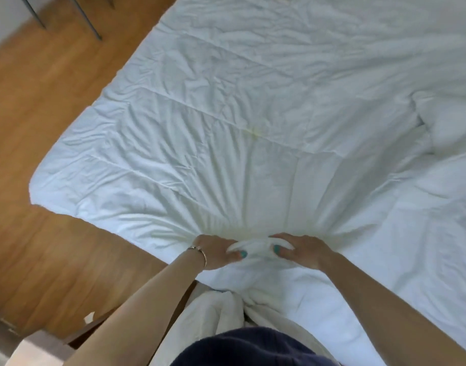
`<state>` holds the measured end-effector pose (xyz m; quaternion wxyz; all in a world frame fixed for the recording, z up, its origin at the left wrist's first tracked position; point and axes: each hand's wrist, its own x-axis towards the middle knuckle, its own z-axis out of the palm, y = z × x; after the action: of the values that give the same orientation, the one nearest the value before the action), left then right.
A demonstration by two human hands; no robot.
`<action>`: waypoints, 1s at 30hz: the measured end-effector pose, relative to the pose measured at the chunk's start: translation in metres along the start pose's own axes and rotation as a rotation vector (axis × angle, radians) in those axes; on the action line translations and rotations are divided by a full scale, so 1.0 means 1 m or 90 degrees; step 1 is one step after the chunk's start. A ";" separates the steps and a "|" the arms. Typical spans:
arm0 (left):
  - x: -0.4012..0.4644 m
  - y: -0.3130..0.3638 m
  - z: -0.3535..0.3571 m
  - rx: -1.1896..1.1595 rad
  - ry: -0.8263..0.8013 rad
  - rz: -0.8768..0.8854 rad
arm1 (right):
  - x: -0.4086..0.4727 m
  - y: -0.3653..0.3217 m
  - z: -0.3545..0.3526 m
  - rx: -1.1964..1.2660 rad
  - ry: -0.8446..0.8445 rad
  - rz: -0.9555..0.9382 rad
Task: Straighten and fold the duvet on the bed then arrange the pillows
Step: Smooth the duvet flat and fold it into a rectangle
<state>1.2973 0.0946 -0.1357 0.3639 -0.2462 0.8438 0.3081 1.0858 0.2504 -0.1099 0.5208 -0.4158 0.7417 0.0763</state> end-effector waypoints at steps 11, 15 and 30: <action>-0.028 -0.043 0.065 -0.024 -0.148 -0.101 | 0.002 -0.019 0.103 0.009 -0.132 0.109; -0.024 -0.060 0.075 0.005 0.038 -0.075 | -0.004 -0.011 0.118 0.267 0.043 0.161; 0.055 0.040 0.013 -0.091 -0.012 -0.082 | -0.050 0.089 0.067 0.160 0.169 0.260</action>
<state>1.2445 0.1204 -0.1711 0.3721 -0.3224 0.7988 0.3457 1.0769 0.3716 -0.1265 0.4407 -0.1960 0.8754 0.0318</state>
